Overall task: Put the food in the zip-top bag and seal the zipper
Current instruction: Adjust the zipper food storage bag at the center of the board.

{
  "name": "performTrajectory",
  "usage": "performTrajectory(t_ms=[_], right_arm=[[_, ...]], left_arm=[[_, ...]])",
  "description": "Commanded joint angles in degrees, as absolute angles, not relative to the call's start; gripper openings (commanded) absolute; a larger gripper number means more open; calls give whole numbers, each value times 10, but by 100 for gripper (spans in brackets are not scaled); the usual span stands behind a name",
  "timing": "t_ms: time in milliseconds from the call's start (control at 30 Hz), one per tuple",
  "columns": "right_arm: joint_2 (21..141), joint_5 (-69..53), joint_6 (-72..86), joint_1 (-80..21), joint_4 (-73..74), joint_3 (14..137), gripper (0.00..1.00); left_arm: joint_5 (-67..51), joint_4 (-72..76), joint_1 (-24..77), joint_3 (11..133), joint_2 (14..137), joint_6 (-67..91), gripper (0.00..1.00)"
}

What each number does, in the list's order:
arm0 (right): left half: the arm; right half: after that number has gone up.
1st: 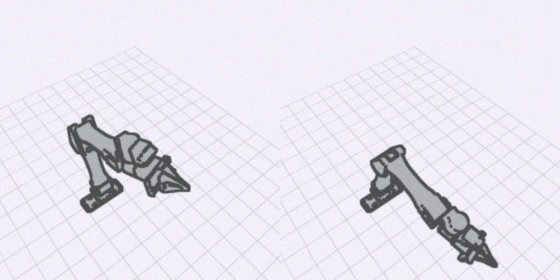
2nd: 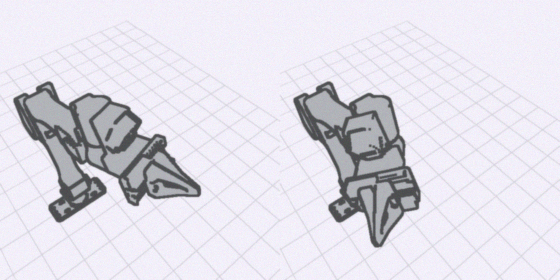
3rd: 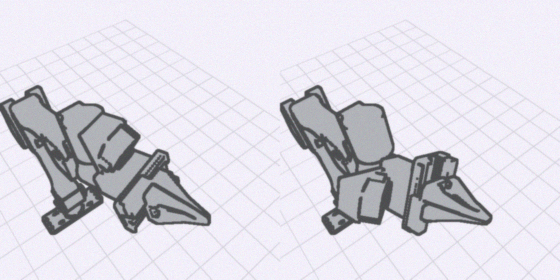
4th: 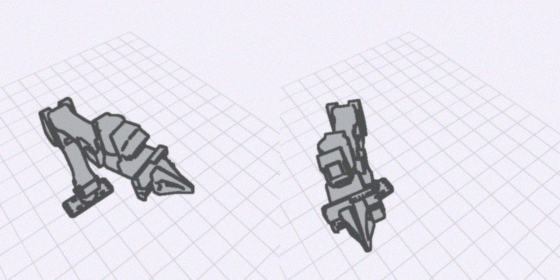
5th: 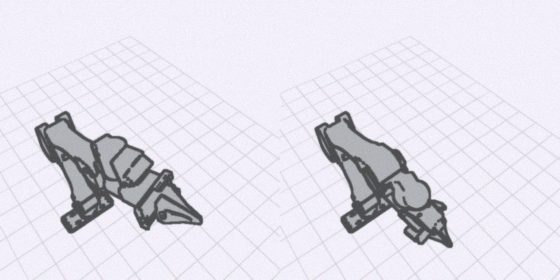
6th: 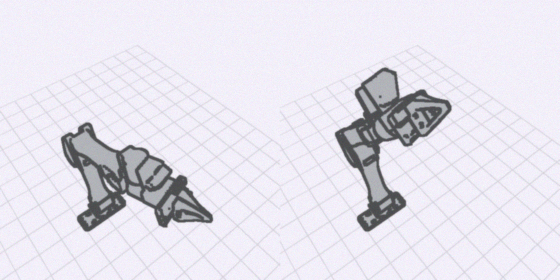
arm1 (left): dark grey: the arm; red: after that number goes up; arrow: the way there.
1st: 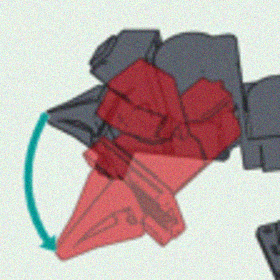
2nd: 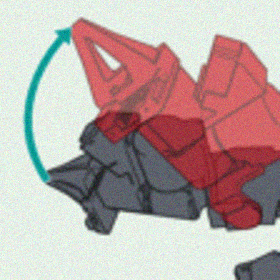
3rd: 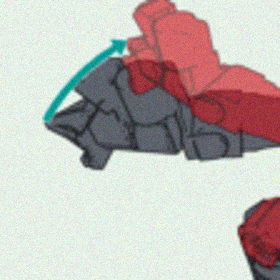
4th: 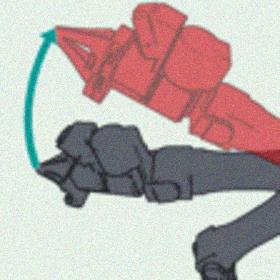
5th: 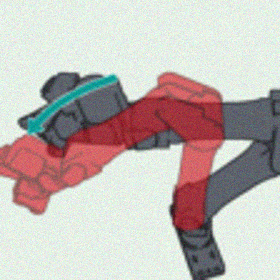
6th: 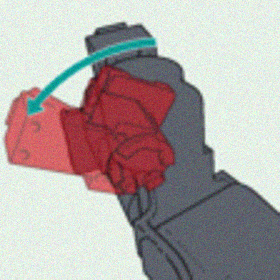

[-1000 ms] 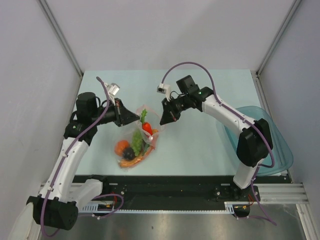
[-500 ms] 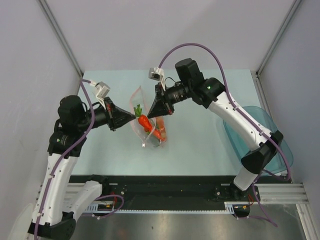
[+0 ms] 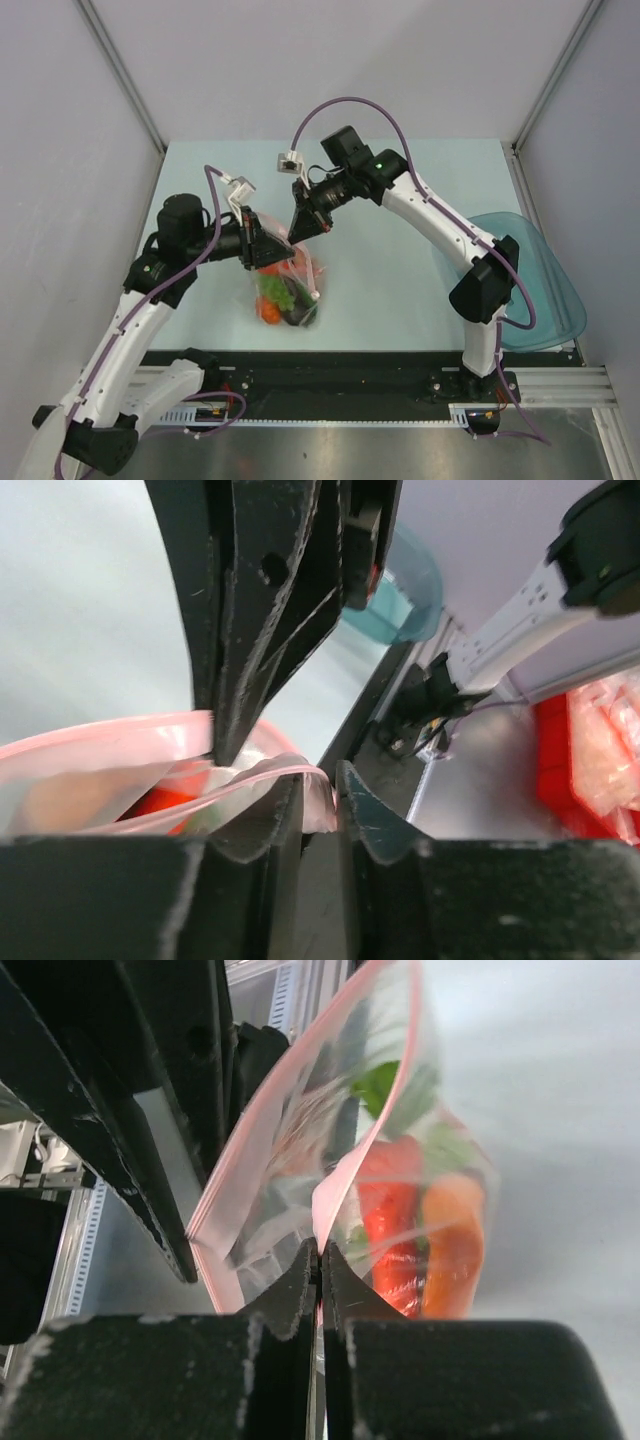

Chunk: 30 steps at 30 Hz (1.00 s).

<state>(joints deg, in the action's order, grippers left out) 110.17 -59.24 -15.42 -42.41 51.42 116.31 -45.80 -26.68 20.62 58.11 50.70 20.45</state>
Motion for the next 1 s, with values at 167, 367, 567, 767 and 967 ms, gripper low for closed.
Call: performTrajectory(t_ms=[167,367,567,767,967], right_arm=[[1092,-654,-171,-432,522,1179,0],[1106,-664,-167,-438,519,1188,0],[1117,-667,-160,-443,516,1194,0],[1134,-676,-118,-445,488,1202,0],[1147,-686,-68,-450,452,1201,0]], left_arm=[[-468,-437,207,692,436,-163,68],[-455,-721,207,808,489,-561,91],[-430,-807,221,804,497,-779,98],[-364,-734,292,783,498,-835,98],[-315,-675,360,748,522,-872,97]])
